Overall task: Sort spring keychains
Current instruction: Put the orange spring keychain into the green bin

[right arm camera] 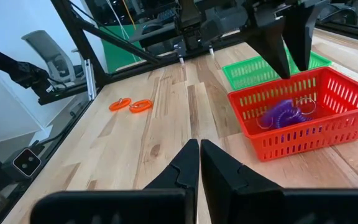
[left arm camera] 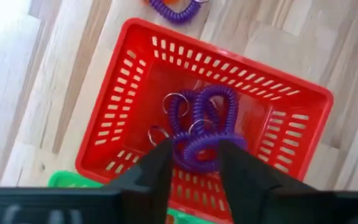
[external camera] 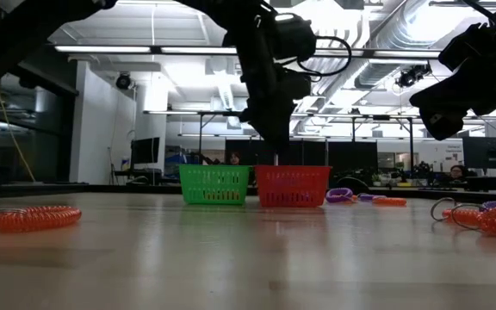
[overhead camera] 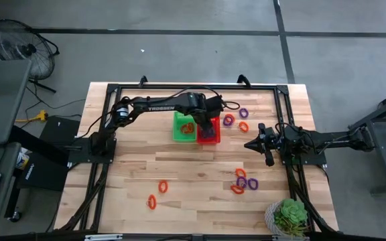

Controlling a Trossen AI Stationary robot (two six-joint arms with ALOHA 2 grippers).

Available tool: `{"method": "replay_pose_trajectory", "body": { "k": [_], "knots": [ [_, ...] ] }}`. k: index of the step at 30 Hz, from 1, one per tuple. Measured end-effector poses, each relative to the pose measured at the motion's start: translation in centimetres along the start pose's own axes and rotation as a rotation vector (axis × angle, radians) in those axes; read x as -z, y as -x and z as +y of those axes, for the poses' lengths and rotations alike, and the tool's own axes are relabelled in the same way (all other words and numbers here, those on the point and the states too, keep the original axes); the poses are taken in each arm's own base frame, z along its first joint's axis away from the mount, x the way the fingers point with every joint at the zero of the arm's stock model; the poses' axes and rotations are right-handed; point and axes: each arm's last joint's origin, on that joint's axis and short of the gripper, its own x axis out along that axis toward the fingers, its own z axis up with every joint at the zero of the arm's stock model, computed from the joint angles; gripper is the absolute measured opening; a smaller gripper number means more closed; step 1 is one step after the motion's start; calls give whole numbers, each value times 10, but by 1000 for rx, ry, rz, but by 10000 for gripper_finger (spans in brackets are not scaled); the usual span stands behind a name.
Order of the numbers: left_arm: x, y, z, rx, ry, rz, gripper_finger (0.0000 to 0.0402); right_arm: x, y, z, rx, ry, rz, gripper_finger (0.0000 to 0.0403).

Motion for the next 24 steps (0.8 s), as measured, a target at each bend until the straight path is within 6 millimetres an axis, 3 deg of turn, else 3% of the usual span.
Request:
{"method": "replay_pose_trajectory", "body": {
  "k": [6, 10, 15, 24],
  "knots": [
    [5, 0, 2, -40, -3, 44, 192, 0, 0, 0, 0, 0, 0, 12],
    [8, 5, 2, -49, 20, 68, 197, 0, 0, 0, 0, 0, 0, 12],
    [11, 34, 1, -58, 88, 50, 197, 0, 0, 0, 0, 0, 0, 12],
    [33, 63, -27, -200, 225, 121, 198, 0, 0, 0, 0, 0, 0, 12]
  ]
}}
